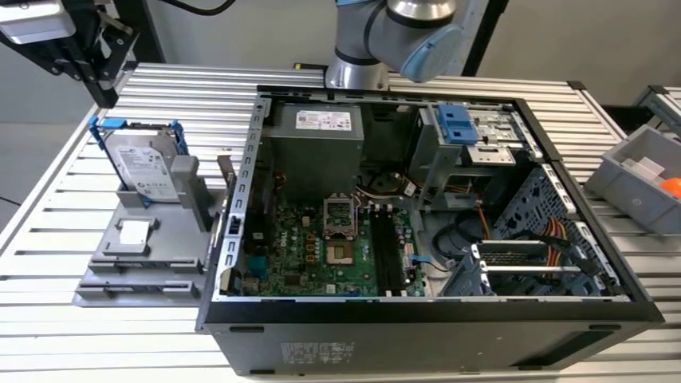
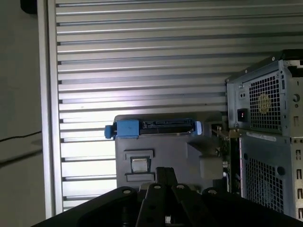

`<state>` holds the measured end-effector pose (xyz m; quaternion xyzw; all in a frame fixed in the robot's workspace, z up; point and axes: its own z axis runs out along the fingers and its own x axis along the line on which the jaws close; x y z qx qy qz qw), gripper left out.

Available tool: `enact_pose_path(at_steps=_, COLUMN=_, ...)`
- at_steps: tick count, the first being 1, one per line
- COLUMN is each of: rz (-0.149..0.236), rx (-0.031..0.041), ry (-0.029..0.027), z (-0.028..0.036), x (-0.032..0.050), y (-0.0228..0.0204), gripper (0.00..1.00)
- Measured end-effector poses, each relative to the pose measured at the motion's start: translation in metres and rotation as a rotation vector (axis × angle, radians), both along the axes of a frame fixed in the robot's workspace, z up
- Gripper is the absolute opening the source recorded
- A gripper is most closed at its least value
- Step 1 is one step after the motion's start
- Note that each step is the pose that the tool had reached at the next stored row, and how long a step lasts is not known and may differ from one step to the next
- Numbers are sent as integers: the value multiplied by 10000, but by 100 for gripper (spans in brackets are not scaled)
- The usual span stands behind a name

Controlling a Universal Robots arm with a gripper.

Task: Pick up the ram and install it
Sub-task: 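Reach for the ram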

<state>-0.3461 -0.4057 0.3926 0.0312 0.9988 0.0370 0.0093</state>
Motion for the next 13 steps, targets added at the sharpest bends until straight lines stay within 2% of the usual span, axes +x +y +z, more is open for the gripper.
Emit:
enact_pose_path(at_steps=6, rz=0, rx=0, ry=0, z=0, x=-29, y=-86, gripper=0)
enact_pose_path(at_steps=13, rz=1, rx=0, ry=-1, z=0, x=-34, y=-237, gripper=0)
